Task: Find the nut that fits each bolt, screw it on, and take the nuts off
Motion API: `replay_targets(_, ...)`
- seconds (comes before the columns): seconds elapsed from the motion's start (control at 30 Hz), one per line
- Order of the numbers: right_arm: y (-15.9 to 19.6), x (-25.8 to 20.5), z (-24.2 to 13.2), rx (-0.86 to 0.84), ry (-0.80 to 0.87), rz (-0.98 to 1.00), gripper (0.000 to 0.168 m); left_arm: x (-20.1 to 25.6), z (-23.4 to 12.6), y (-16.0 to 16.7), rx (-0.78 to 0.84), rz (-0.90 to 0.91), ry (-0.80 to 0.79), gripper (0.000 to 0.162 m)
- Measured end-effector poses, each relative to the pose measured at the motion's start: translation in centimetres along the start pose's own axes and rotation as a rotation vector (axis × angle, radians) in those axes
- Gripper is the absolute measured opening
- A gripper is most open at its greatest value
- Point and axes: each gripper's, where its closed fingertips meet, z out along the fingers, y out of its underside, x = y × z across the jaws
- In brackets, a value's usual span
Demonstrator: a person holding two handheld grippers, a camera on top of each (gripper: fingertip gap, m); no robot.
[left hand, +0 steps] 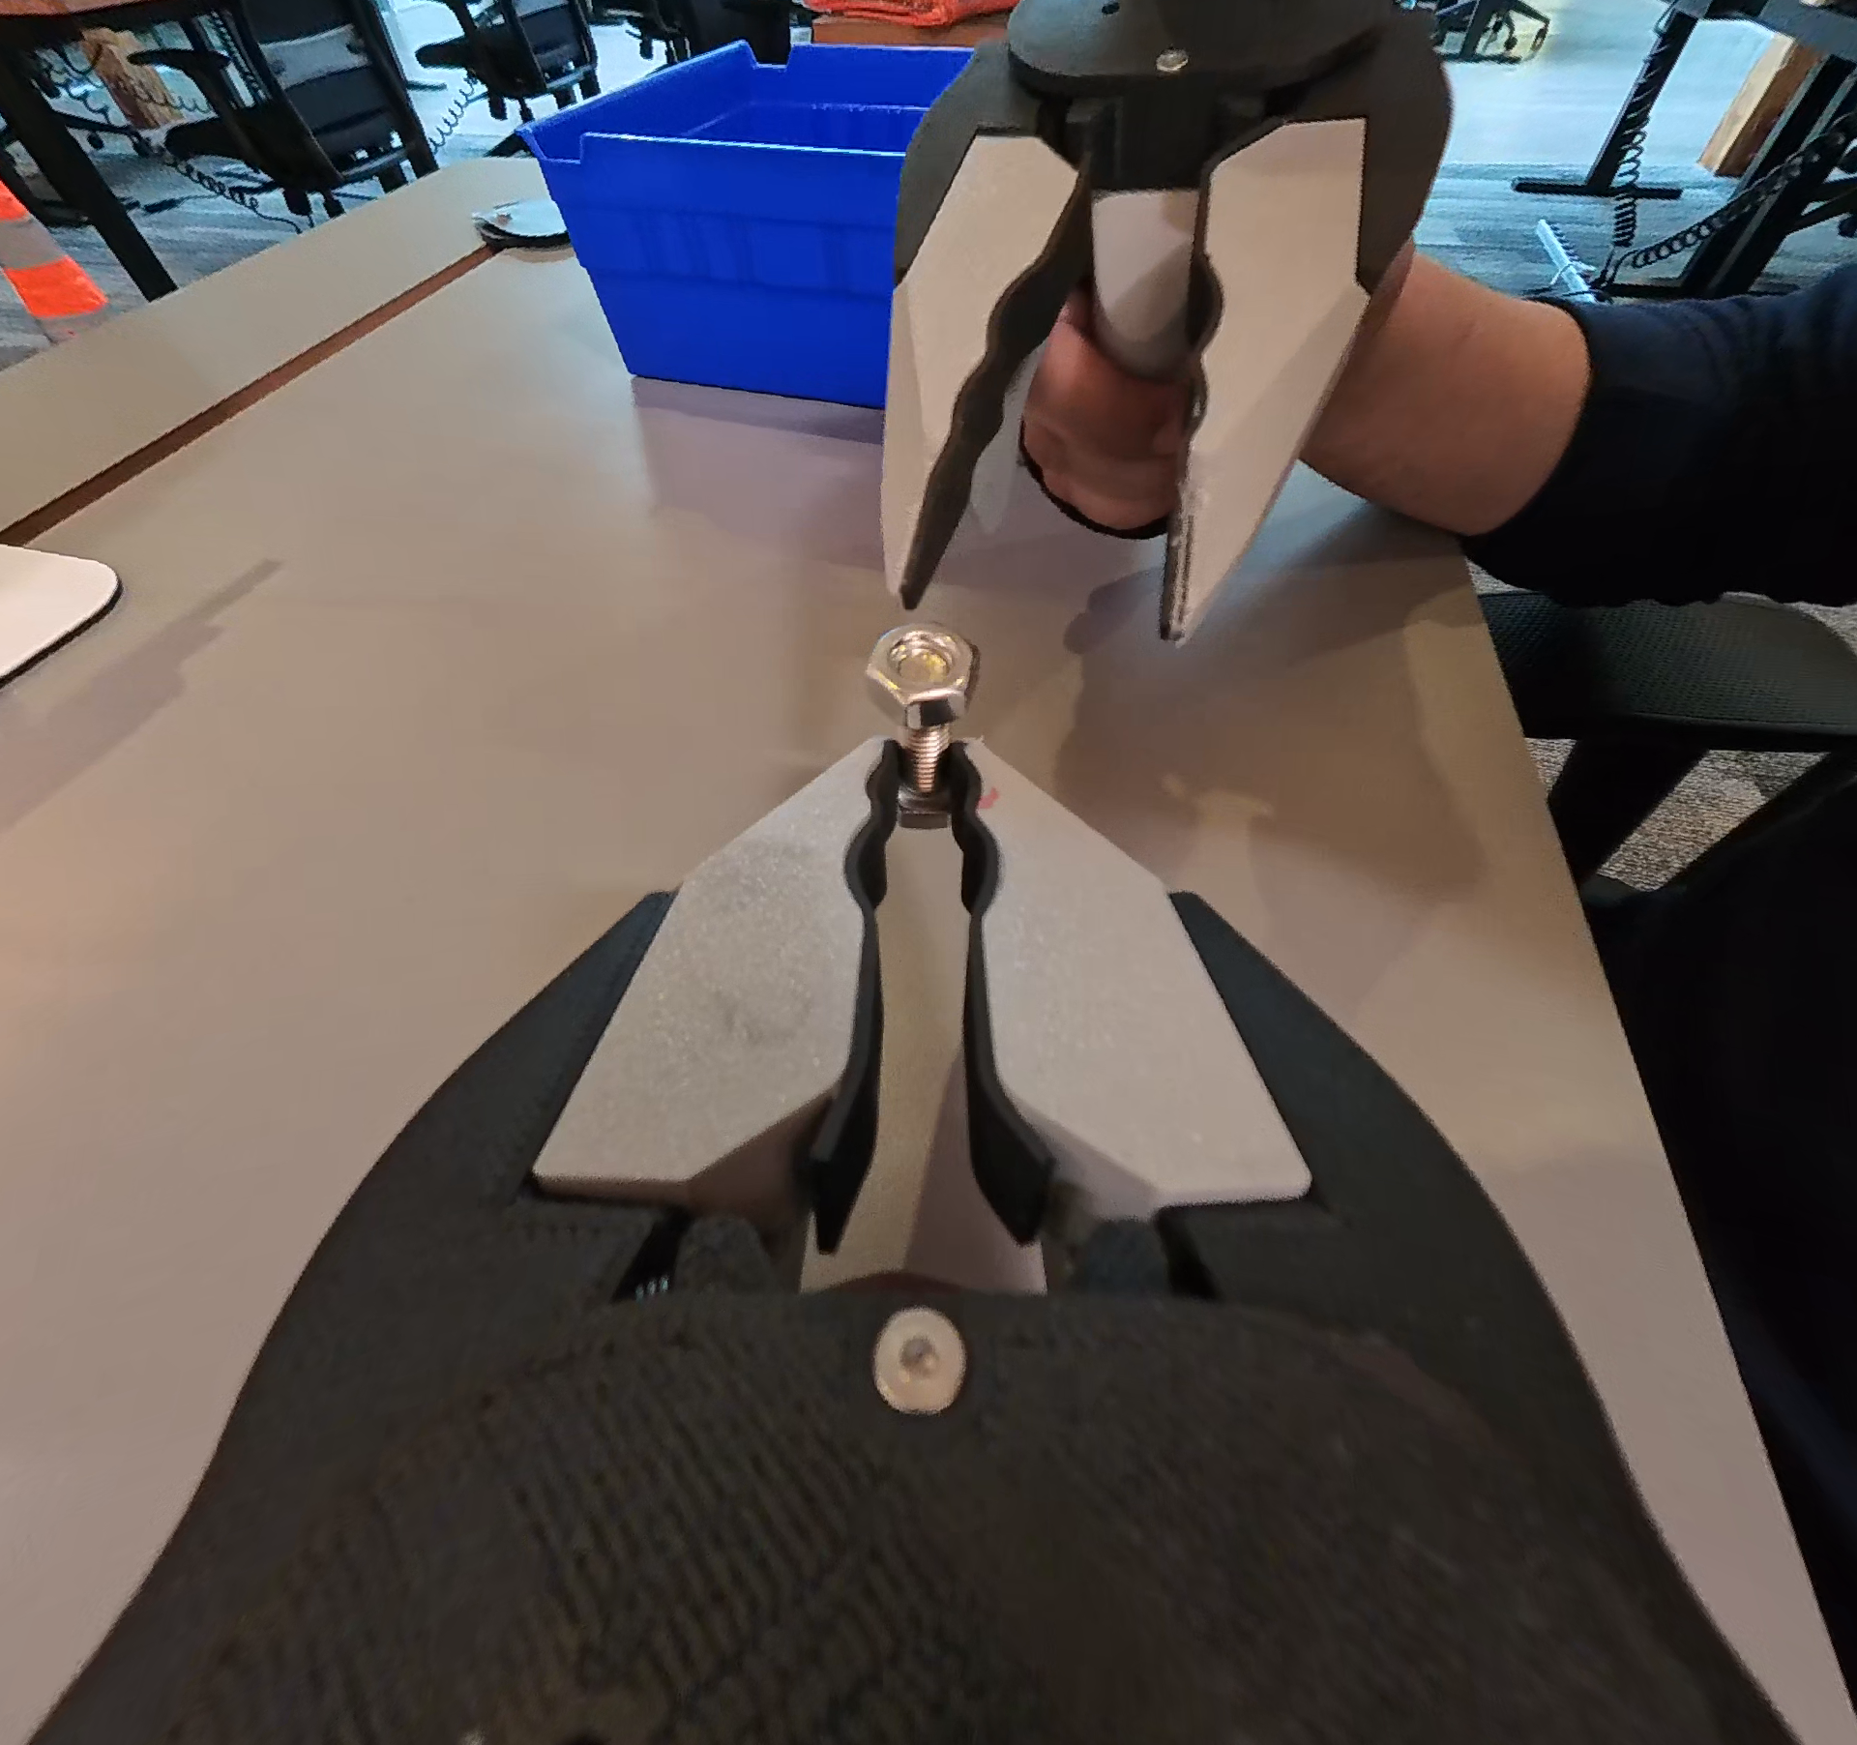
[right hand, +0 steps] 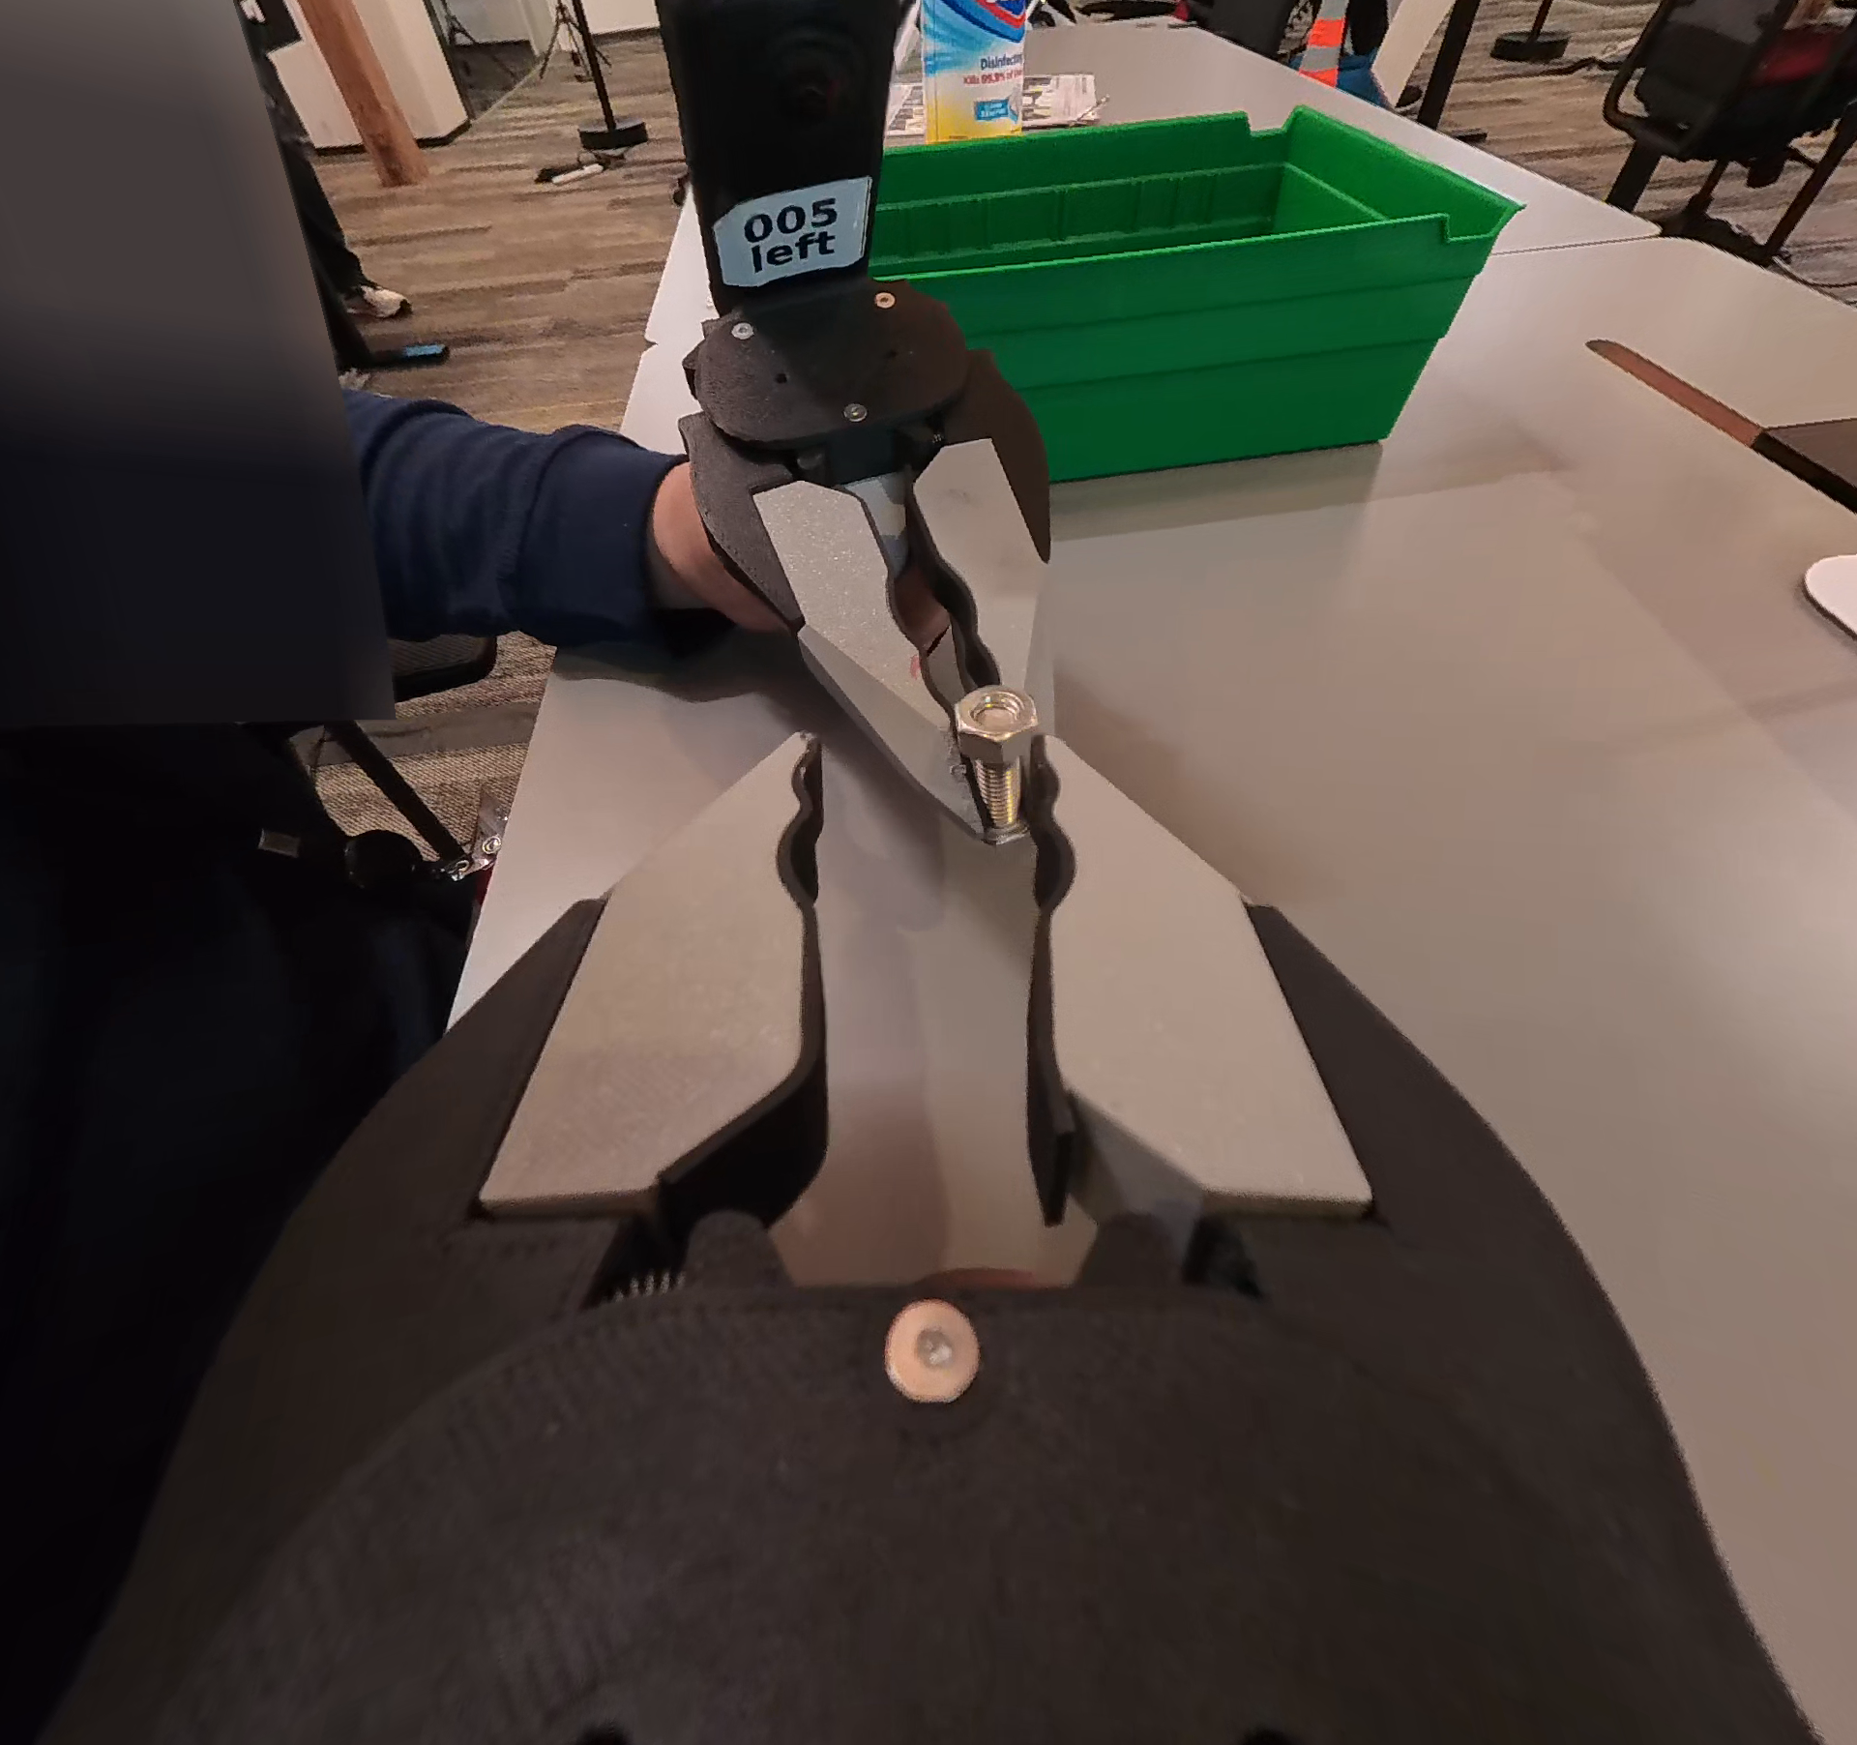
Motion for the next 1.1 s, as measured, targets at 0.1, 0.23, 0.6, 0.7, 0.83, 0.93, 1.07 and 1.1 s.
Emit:
replay_targets(0.1,0.1,0.0,0.1,-0.006,-0.002,0.005,0.039,0.0,0.0,0.0,0.002,-0.001,-0.001,0.007)
replay_targets(0.23,0.1,-0.3,0.2,-0.008,-0.017,0.002,0.038,0.0,0.0,0.0,0.001,0.001,-0.001,0.007)
replay_targets(0.6,0.0,-1.2,0.2,-0.004,-0.054,-0.011,0.036,0.0,0.0,0.0,-0.001,0.002,-0.002,0.007)
replay_targets(0.7,-0.2,-0.6,0.0,0.004,-0.031,0.001,0.036,0.0,0.0,0.0,0.0,0.001,-0.002,0.007)
replay_targets(0.83,0.2,0.3,0.0,-0.012,0.012,0.018,0.037,-0.1,0.0,-0.1,0.002,0.002,-0.005,0.007)
replay_targets(0.93,0.2,0.1,0.2,-0.011,0.002,0.021,0.037,-0.2,-0.1,-0.1,0.003,0.0,-0.01,0.007)
replay_targets(1.07,0.0,-1.5,0.7,-0.007,-0.063,0.011,0.037,-0.3,-0.1,-0.1,0.003,-0.003,-0.015,0.007)
replay_targets(1.1,0.0,-2.1,0.9,-0.008,-0.087,0.003,0.037,-0.3,-0.1,-0.1,0.005,-0.008,-0.012,0.007)
